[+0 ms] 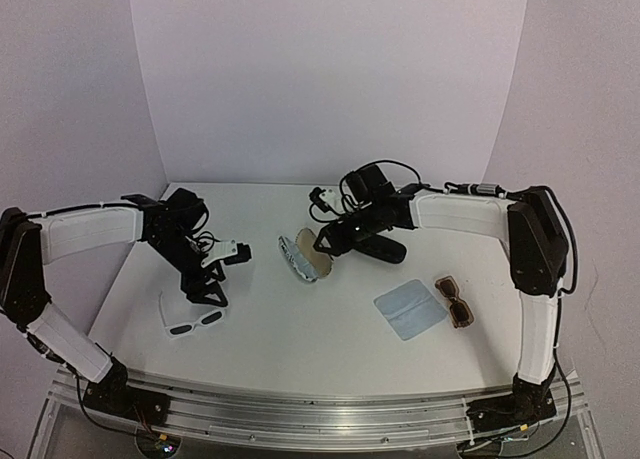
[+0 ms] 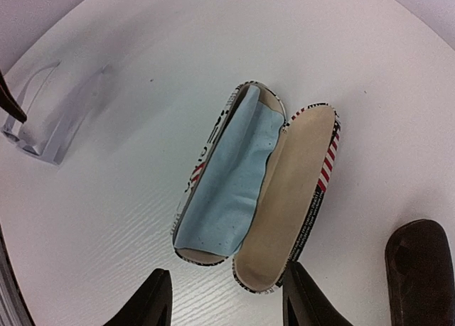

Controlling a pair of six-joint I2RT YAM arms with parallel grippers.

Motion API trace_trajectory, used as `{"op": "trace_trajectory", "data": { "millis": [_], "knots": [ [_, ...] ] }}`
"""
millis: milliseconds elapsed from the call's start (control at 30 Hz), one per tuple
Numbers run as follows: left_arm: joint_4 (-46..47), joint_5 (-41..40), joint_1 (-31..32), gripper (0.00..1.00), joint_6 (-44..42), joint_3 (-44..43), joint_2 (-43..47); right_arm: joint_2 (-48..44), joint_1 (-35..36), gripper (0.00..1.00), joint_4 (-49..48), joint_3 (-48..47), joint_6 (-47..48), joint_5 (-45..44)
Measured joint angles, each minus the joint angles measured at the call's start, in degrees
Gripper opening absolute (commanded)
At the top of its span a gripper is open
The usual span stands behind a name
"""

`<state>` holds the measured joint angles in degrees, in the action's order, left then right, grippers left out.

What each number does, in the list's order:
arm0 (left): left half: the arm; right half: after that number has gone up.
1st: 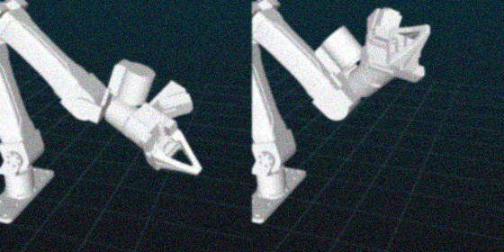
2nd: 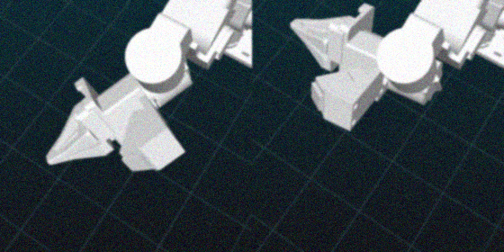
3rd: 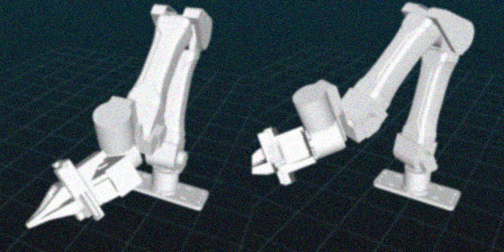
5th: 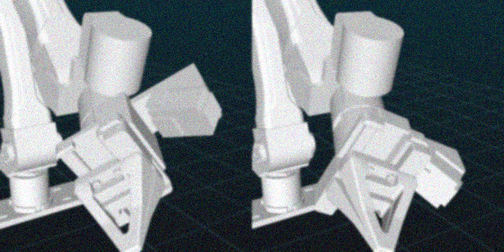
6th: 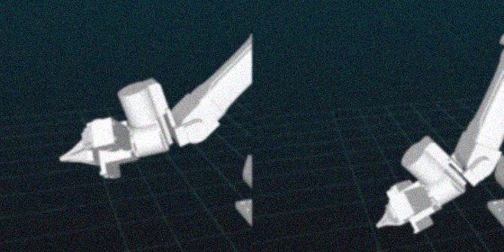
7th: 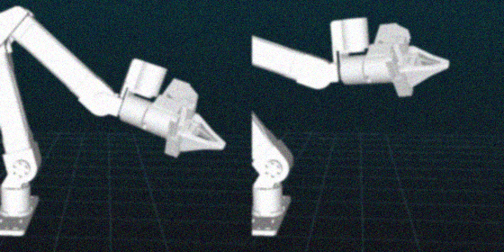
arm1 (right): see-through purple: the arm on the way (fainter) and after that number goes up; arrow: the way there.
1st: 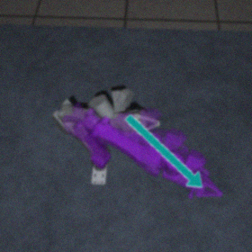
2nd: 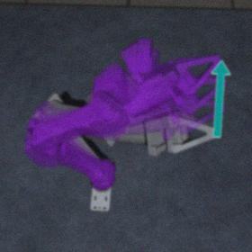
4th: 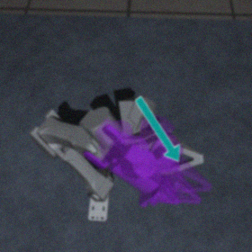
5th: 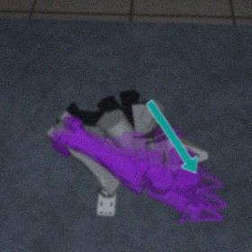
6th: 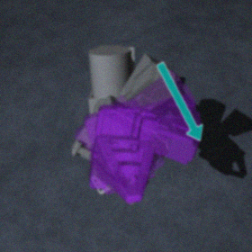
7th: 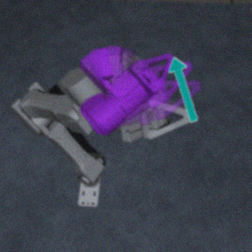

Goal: Organize the sunglasses
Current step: Fold the sunglasses at the center of the board.

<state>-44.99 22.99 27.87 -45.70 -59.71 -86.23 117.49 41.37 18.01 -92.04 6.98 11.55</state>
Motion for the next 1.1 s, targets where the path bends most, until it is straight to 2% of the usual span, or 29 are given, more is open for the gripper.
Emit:
{"op": "trace_trajectory", "data": {
  "millis": [267, 467, 567, 733, 900, 1100],
  "knots": [
    [1.7, -8.4, 0.1, 0.66, 2.3, 11.7, 2.6, 0.1, 5.8, 0.50, -0.8, -1.0, -8.5, -2.6],
    [3.8, -12.7, 0.2, 0.61, 1.7, 16.6, 4.1, 0.3, 8.9, 0.50, -1.3, -1.0, -11.0, -2.5],
    [5.0, -13.9, 0.1, 0.53, 1.3, 16.8, 5.1, 0.3, 9.0, 0.50, -1.5, -1.0, -11.6, -2.5],
    [6.1, -14.7, 0.1, 0.32, 0.5, 17.8, 6.9, 0.3, 9.0, 0.50, -1.8, -1.0, -11.8, -2.5],
    [6.0, -15.1, 0.1, 0.24, 0.2, 18.8, 7.4, 0.4, 8.9, 0.50, -2.1, -1.0, -11.8, -2.5],
    [6.1, -15.2, 0.1, 0.18, -0.6, 19.0, 7.4, 0.6, 8.9, 0.50, -2.2, -1.2, -12.0, -2.4]
  ]
}}
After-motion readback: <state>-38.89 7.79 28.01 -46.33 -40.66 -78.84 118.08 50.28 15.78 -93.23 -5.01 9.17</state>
